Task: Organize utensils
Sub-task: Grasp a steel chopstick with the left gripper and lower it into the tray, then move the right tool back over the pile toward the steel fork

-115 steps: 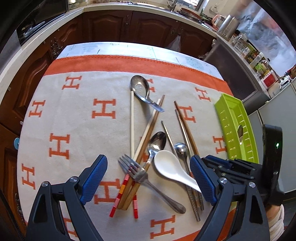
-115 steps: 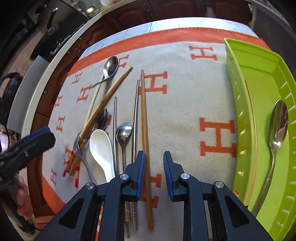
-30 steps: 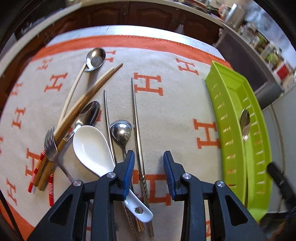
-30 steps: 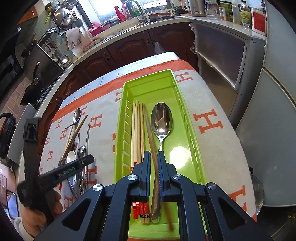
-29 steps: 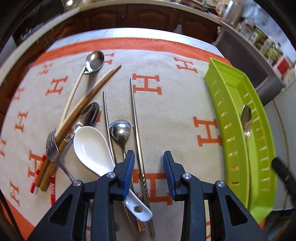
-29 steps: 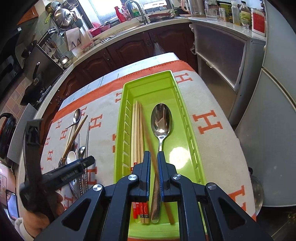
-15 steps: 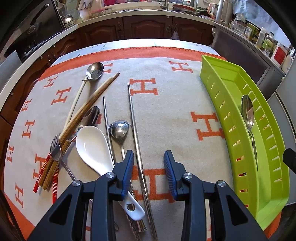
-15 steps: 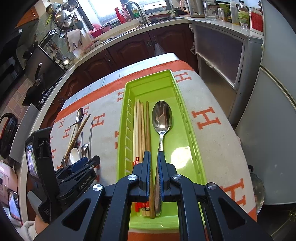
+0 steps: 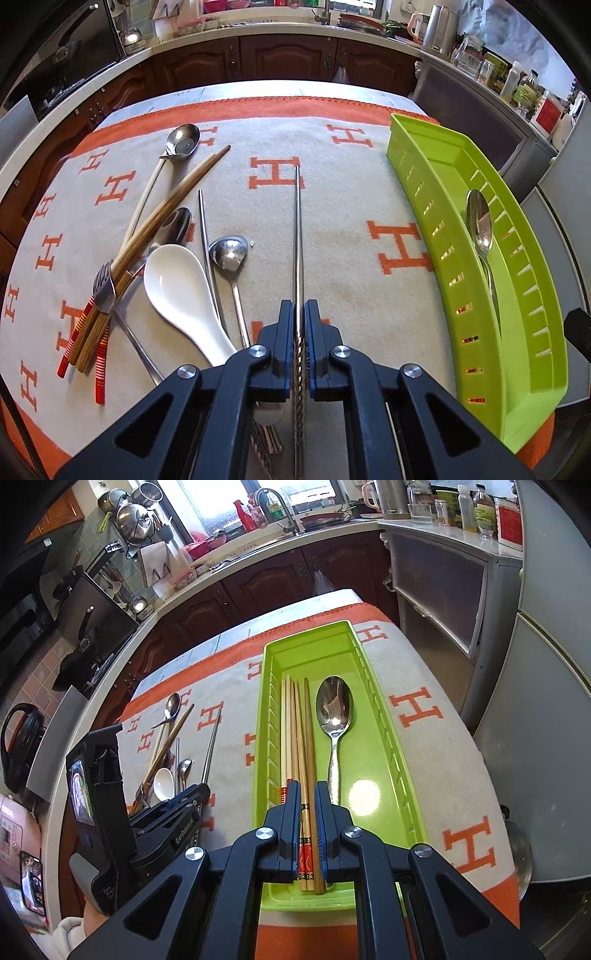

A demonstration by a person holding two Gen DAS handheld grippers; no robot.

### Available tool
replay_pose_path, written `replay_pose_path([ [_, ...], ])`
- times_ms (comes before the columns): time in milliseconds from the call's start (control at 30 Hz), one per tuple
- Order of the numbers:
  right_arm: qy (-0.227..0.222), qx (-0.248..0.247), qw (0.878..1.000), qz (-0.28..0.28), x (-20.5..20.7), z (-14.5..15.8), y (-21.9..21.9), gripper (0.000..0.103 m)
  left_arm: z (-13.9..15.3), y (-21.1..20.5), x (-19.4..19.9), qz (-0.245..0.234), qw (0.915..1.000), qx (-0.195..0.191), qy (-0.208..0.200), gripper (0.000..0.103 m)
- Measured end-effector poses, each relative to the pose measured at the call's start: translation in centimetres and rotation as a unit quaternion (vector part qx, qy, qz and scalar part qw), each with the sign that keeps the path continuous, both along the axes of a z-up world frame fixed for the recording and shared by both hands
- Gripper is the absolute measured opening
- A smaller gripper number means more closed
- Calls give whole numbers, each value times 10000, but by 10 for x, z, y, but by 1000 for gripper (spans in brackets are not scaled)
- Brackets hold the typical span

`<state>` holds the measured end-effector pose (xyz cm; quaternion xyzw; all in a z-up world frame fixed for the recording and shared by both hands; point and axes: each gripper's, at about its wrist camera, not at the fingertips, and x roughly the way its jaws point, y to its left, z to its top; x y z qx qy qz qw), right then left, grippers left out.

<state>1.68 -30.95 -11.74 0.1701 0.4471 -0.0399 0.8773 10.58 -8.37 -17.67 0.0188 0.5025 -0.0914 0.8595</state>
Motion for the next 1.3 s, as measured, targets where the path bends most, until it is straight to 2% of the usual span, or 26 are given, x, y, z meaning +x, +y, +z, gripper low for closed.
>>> replay_pose_path([
  [300, -70, 95, 9998, -132, -8, 5, -10, 8, 52, -13, -24, -445, 9975, -178, -523, 4],
  [433, -105, 209, 9994, -244, -12, 8, -17, 8, 72, -27, -30, -715, 9954, -317, -547, 4],
  [533, -116, 259, 9989, -384, -14, 9, -26, 8, 80, -42, -29, -882, 9940, -539, -365, 4],
  [700, -114, 318, 9967, -732, -18, 7, -47, 8, 77, -73, -14, -1050, 9890, -1004, 262, 4],
  [867, -54, 388, 9942, -1005, -18, 0, -64, 8, 62, -103, 0, -1061, 9873, -1092, 456, 4],
  [1000, -18, 388, 9931, -1108, -16, -5, -70, 8, 41, -118, 15, -996, 9834, -1265, 835, 4],
  [1033, -1, 389, 9929, -1122, -15, -6, -71, 8, 39, -119, 16, -999, 9829, -1278, 868, 6],
  [1067, 7, 392, 9929, -1122, -14, -7, -71, 8, 37, -120, 17, -1019, 9824, -1276, 904, 15],
  [1100, 15, 388, 9929, -1124, -13, -7, -71, 8, 35, -121, 16, -1073, 9810, -1308, 951, 29],
  [1133, 21, 378, 9929, -1126, -10, -8, -70, 8, 35, -120, 15, -1097, 9803, -1341, 953, 37],
  [1167, 21, 375, 9929, -1125, -9, -9, -70, 8, 36, -119, 13, -1099, 9802, -1369, 914, 51],
  [1200, 18, 375, 9930, -1124, -9, -8, -69, 8, 39, -116, 10, -1084, 9810, -1377, 830, 58],
  [1300, 17, 349, 9936, -1074, -7, -8, -63, 8, 52, -105, 2, -1134, 9841, -1270, 505, 61],
])
